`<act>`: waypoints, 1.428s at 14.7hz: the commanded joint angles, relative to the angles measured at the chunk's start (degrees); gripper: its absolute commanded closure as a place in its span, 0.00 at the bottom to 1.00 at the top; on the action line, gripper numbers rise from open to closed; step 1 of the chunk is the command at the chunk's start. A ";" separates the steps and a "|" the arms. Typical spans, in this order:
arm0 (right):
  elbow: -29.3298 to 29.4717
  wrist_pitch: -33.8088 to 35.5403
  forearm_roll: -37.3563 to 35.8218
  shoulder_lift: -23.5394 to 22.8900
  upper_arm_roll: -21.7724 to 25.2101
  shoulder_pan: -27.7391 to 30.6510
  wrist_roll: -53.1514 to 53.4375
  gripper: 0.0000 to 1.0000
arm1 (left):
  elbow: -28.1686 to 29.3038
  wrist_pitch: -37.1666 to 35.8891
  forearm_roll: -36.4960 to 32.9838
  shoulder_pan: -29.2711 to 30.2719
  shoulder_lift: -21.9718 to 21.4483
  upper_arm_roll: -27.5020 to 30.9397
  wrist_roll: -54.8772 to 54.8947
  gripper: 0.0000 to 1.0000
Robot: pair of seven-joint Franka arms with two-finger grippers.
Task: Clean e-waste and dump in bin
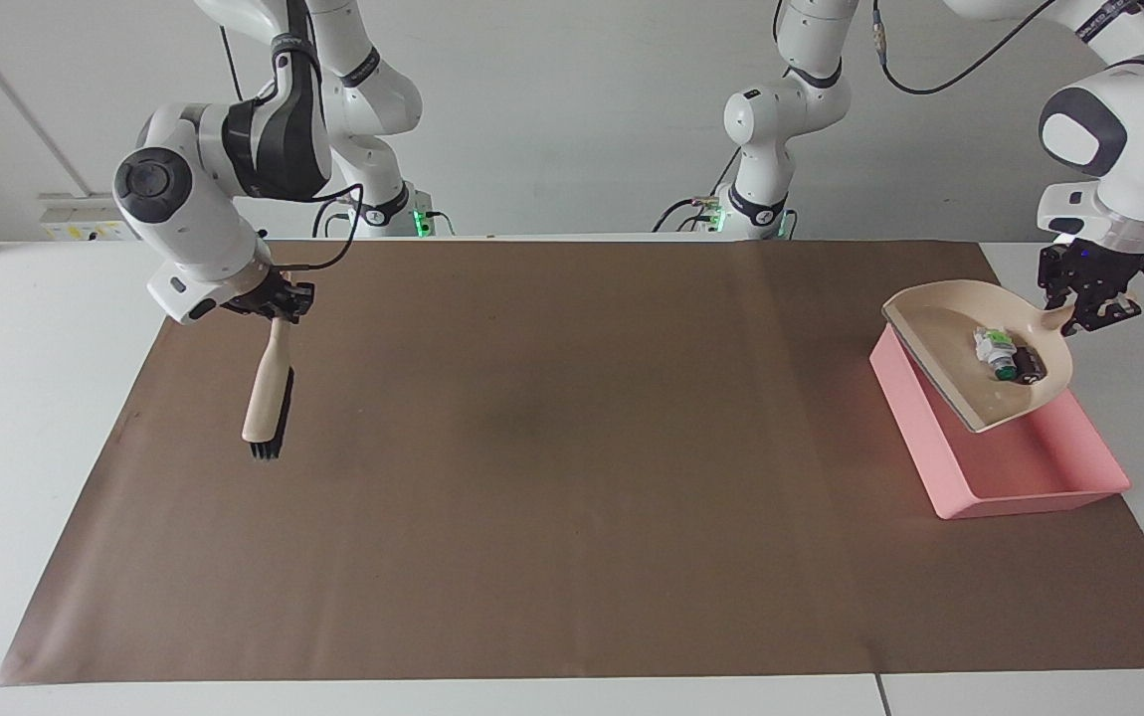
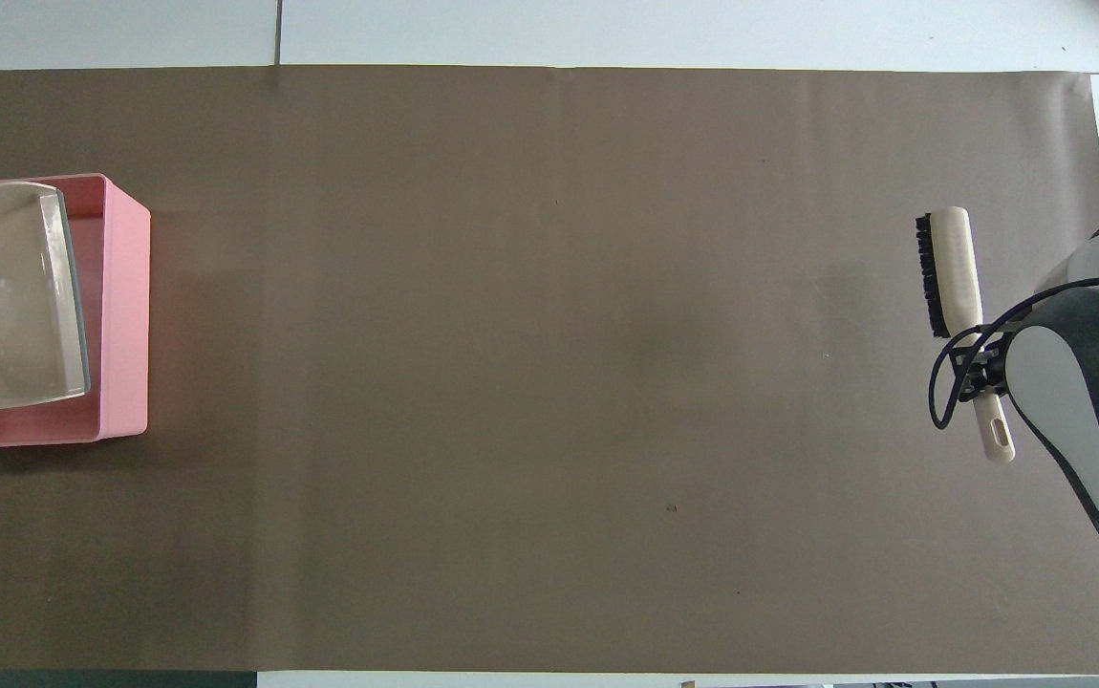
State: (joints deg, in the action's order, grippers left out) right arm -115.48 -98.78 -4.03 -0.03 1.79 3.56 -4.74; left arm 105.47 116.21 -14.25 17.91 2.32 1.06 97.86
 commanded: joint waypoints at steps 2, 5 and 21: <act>-6.59 -5.98 -0.45 0.90 -1.08 4.52 -8.07 1.00 | -3.26 4.02 -12.52 0.37 3.83 -0.36 0.58 1.00; -8.80 -8.71 0.86 0.82 -1.17 5.40 -8.80 1.00 | -1.85 4.64 -14.83 -0.06 3.65 -0.27 -2.92 1.00; -10.47 -13.73 5.97 -4.55 -1.35 5.49 -7.13 0.95 | 3.34 5.00 -42.07 -1.82 3.39 -0.27 -19.11 1.00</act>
State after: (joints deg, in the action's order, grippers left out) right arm -125.35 -111.92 1.22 -4.79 0.83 8.67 -10.76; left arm 108.34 121.74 -53.21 16.62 6.68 0.57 79.84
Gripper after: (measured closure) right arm 0.740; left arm 0.665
